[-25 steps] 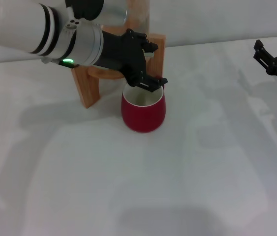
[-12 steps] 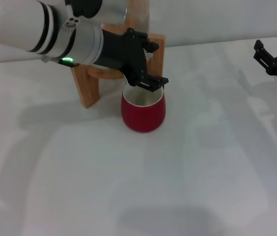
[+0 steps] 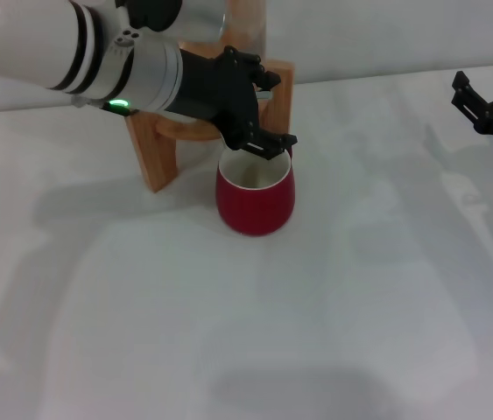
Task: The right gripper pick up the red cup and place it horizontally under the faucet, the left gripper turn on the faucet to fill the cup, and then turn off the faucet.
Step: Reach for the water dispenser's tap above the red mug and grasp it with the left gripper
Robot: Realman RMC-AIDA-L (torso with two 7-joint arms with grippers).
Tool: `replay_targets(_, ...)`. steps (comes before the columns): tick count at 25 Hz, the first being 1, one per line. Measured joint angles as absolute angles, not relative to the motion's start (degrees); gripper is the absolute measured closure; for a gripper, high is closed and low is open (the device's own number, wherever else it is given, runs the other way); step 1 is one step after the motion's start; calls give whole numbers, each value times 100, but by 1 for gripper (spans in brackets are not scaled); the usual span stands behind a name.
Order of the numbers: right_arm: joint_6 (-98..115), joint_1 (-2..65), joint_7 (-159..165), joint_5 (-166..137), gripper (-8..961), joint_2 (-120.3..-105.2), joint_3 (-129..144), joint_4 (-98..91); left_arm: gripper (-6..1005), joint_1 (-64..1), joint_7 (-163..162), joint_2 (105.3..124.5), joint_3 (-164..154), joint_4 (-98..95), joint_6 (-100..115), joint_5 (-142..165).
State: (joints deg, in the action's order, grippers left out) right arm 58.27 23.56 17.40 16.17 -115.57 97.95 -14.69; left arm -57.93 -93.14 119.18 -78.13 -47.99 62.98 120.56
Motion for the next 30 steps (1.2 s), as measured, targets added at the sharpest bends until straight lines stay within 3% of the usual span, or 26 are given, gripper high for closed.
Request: replay_targets(30,5827,2346,1740,1617,124,-11557,9790,-1465,186,-5798,-9088,11936,-7929,-4641,6128,12085)
